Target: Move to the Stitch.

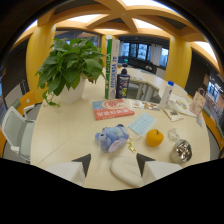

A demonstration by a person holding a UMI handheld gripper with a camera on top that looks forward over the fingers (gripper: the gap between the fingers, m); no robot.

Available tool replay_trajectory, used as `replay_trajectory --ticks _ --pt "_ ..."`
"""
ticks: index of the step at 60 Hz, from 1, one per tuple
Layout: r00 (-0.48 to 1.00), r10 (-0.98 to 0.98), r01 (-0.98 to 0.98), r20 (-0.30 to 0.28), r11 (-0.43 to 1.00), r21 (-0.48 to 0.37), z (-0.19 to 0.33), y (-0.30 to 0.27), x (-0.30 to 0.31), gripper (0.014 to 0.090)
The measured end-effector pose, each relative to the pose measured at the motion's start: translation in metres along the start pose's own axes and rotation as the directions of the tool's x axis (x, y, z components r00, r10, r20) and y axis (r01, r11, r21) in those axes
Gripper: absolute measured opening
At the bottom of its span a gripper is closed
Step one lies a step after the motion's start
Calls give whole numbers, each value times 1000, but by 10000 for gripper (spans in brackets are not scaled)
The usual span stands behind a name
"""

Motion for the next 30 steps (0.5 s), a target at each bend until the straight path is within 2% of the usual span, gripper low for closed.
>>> replay_trajectory --ticks 13,30 --pt "1000 7 -6 29 999 -38 49 -15 -7 860" --pt "999 14 -11 33 997 -76 68 -12 -7 861"
